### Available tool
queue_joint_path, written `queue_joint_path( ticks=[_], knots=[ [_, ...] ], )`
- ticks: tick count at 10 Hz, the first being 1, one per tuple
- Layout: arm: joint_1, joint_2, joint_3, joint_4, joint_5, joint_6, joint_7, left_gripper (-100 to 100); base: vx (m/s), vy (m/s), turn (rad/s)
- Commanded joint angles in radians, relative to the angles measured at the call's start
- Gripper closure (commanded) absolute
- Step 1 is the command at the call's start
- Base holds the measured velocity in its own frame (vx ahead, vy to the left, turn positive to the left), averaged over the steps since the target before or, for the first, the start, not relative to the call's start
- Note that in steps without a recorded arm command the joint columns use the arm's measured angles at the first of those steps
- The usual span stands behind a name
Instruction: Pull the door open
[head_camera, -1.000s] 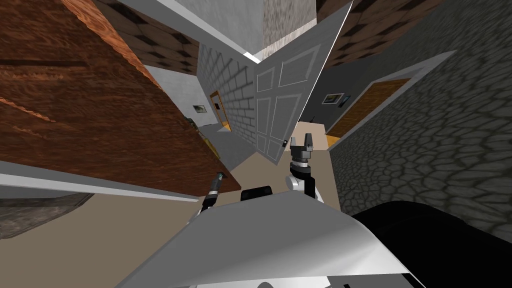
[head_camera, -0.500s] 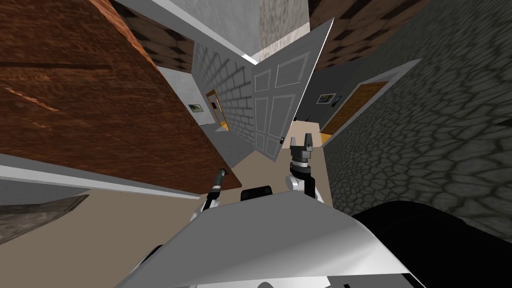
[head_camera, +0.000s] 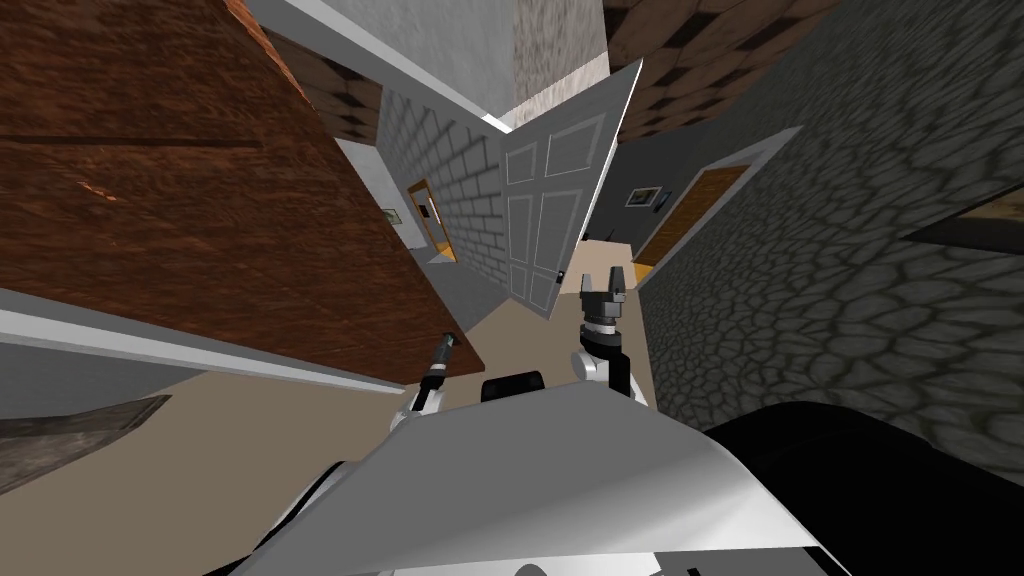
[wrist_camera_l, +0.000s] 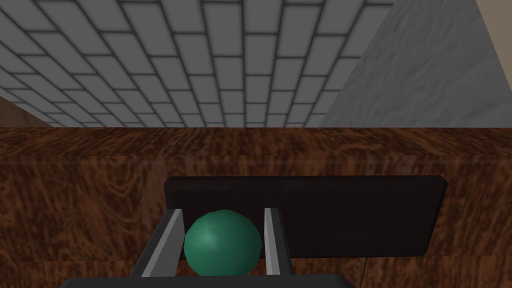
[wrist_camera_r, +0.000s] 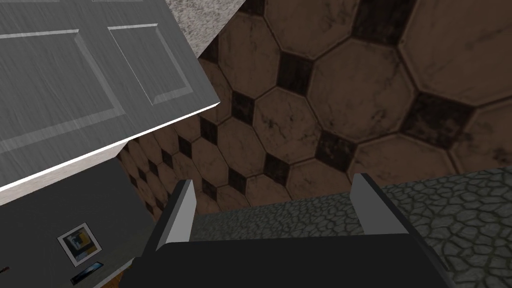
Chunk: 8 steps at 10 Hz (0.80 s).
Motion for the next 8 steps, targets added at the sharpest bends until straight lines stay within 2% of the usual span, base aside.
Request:
queue_joint_path(
  ticks=[1,2,3,4,8],
  knots=[
    [-0.024,-0.007,-0.015,0.016,0.008,0.007,-0.009,100,-0.176,0.096,-0.072],
    [-0.040,-0.009,-0.021,0.025,0.015,0.013,-0.014,100,-0.160,0.092,-0.056],
    [-0.032,-0.007,-0.016,0.019,0.011,0.007,-0.009,100,-0.063,0.037,-0.034],
    [-0.041,-0.010,-0.020,0.032,0.006,0.007,-0.007,100,-0.141,0.000,-0.158],
    [-0.064,-0.013,-0.021,0.061,-0.004,-0.002,0.000,100,-0.215,0.050,-0.128]
  ],
)
